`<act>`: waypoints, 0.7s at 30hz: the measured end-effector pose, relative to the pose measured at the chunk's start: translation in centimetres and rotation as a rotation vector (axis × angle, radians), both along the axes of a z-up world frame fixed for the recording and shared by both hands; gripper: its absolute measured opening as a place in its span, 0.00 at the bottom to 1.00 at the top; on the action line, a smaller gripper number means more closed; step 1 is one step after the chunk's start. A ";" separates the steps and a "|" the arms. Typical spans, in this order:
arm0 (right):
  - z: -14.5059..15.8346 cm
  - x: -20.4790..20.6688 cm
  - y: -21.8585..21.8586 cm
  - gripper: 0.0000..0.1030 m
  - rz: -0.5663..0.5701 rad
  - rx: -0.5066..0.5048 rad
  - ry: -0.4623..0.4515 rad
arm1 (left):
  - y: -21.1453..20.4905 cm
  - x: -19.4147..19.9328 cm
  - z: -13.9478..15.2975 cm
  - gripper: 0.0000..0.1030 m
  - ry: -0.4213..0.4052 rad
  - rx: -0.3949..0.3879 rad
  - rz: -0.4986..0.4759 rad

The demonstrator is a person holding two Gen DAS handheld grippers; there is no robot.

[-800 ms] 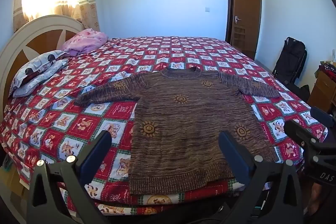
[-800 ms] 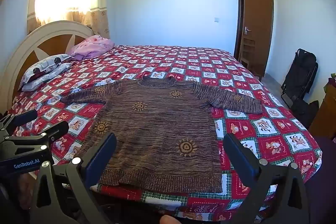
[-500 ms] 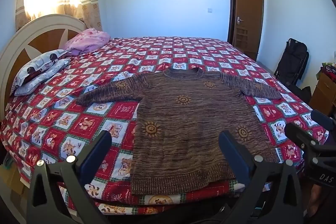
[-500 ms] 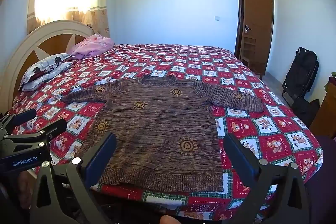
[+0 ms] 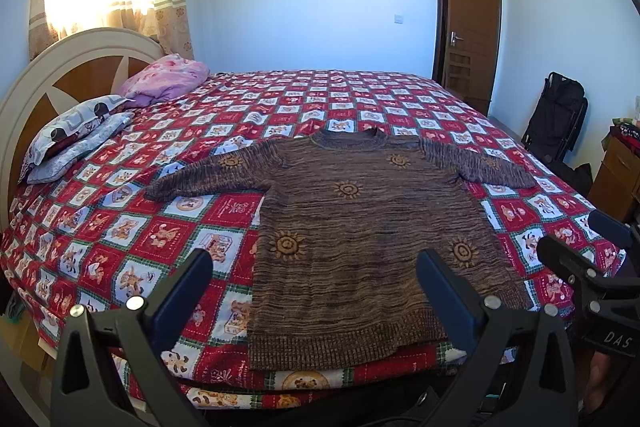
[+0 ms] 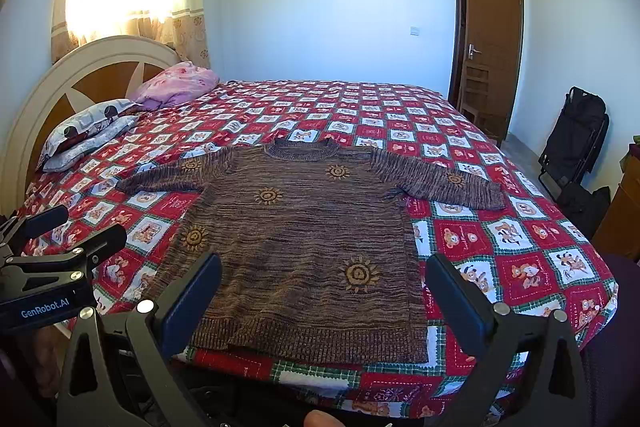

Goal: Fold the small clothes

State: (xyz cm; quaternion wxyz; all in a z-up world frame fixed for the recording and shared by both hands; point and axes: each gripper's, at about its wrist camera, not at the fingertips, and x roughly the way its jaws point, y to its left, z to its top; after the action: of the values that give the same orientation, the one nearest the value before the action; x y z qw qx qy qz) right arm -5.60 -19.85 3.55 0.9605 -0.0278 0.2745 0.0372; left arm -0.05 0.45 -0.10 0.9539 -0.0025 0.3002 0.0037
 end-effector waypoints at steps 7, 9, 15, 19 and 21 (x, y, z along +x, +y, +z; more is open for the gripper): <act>-0.1 0.3 -0.2 0.99 0.000 0.003 0.005 | -0.1 -0.1 0.0 1.00 -0.001 0.000 -0.002; -0.2 0.3 -0.2 0.99 -0.001 0.002 0.005 | -0.1 -0.1 0.0 1.00 -0.002 0.000 -0.001; -0.2 0.2 -0.2 0.99 0.000 0.003 0.006 | -0.1 -0.1 0.0 1.00 -0.001 -0.001 0.000; -0.2 0.3 -0.3 0.99 -0.001 0.004 0.007 | -0.1 -0.1 0.0 1.00 -0.002 -0.001 -0.001; -0.2 0.3 -0.2 0.99 -0.001 0.004 0.007 | 0.0 -0.1 0.0 1.00 -0.002 -0.003 0.000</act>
State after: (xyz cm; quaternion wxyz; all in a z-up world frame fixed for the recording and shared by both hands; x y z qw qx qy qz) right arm -5.29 -20.07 3.34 0.9595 -0.0259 0.2780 0.0375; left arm -0.15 0.42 -0.14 0.9542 -0.0037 0.2991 0.0031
